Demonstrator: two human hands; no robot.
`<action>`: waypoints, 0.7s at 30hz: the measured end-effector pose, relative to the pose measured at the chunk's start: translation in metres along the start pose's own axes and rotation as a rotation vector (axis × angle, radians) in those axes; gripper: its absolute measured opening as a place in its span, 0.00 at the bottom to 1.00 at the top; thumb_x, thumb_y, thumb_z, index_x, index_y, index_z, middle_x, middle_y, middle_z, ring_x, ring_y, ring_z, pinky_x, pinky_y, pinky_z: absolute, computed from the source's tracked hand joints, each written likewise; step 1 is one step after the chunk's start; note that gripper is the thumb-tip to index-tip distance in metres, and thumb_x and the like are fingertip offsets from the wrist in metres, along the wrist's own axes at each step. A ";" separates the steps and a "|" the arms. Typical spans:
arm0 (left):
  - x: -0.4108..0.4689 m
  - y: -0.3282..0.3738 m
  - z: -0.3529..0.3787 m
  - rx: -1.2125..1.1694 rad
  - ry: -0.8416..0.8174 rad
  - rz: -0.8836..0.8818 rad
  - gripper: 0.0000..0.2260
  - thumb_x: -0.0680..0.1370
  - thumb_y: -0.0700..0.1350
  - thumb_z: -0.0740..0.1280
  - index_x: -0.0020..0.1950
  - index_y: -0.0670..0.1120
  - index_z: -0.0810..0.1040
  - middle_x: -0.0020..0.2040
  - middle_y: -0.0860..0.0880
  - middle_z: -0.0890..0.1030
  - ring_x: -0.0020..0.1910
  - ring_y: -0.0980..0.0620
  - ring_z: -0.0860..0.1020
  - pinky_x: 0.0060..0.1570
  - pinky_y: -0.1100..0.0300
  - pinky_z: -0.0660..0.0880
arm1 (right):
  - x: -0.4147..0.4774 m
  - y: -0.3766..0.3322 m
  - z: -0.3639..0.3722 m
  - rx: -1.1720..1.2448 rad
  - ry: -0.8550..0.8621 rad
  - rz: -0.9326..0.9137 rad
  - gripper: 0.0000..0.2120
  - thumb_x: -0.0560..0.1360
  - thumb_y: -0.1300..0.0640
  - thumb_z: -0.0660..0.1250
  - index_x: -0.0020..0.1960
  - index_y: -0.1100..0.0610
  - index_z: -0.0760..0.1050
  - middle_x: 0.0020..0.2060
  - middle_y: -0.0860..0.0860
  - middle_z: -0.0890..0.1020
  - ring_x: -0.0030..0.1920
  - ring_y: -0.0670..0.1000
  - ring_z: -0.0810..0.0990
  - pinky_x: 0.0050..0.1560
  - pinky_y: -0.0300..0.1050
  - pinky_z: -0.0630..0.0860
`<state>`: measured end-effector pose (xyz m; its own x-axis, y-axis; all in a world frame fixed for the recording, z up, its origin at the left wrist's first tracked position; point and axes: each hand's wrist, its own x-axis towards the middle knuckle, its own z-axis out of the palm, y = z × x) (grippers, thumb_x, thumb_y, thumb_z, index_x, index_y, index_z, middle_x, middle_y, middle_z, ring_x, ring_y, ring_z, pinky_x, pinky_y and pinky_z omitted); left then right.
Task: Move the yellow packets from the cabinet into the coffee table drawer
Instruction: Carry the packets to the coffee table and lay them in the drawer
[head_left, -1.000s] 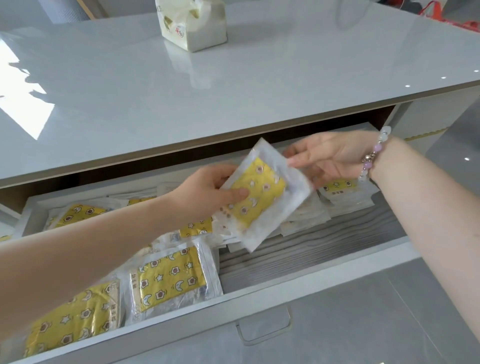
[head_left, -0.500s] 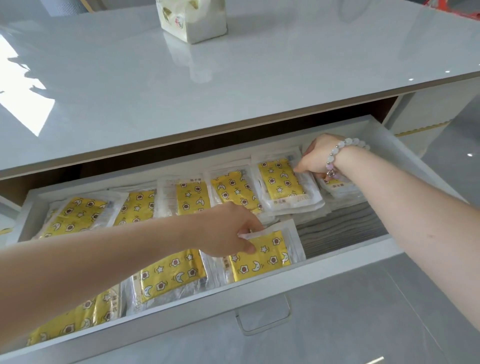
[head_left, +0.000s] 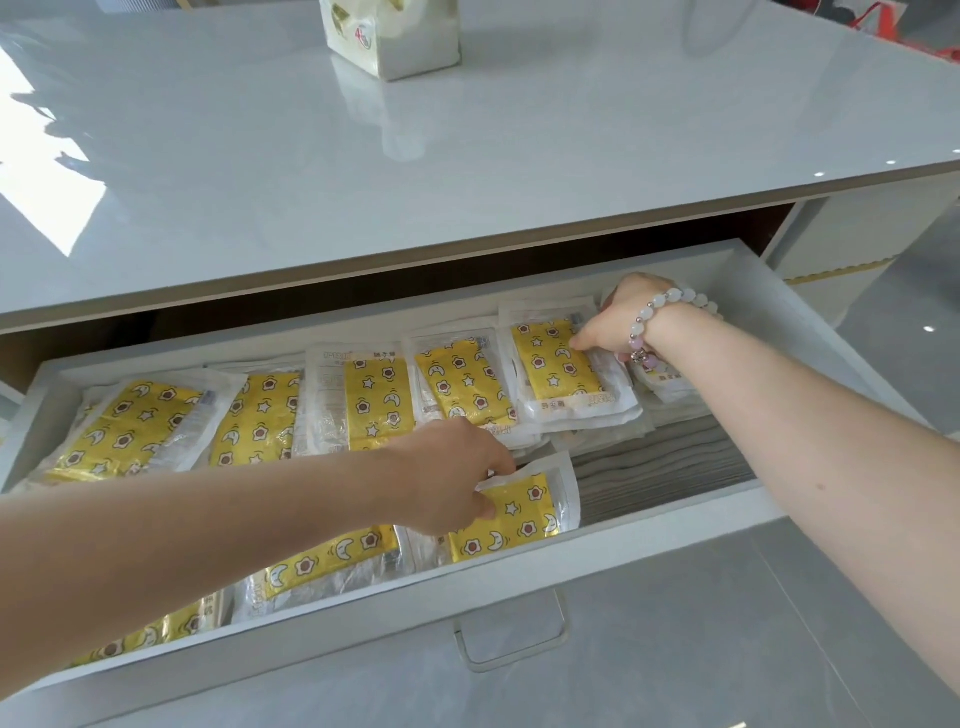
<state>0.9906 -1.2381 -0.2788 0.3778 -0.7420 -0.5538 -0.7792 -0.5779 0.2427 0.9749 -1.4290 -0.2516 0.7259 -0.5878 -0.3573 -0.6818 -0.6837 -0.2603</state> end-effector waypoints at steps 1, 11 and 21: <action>0.001 0.001 0.001 0.017 0.004 -0.006 0.18 0.79 0.50 0.64 0.69 0.51 0.71 0.60 0.49 0.75 0.57 0.48 0.74 0.54 0.56 0.74 | 0.001 -0.001 -0.001 0.006 0.009 0.002 0.20 0.73 0.47 0.70 0.32 0.60 0.70 0.27 0.53 0.74 0.20 0.47 0.69 0.14 0.29 0.60; 0.007 0.015 0.002 0.317 0.007 -0.031 0.06 0.81 0.43 0.61 0.56 0.44 0.74 0.36 0.51 0.63 0.31 0.56 0.63 0.25 0.65 0.61 | 0.000 -0.003 -0.001 0.085 -0.080 0.054 0.21 0.76 0.45 0.67 0.36 0.60 0.66 0.30 0.54 0.70 0.13 0.45 0.66 0.13 0.27 0.58; 0.008 0.021 0.002 0.321 0.060 -0.069 0.02 0.80 0.38 0.63 0.48 0.44 0.72 0.36 0.49 0.63 0.30 0.54 0.63 0.25 0.63 0.61 | 0.014 0.006 -0.002 0.254 -0.056 0.065 0.15 0.78 0.53 0.65 0.37 0.59 0.69 0.30 0.53 0.68 0.16 0.46 0.69 0.18 0.35 0.66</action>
<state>0.9764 -1.2556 -0.2801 0.4566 -0.7289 -0.5101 -0.8650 -0.4979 -0.0628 0.9810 -1.4425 -0.2560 0.6782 -0.5974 -0.4280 -0.7332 -0.5106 -0.4491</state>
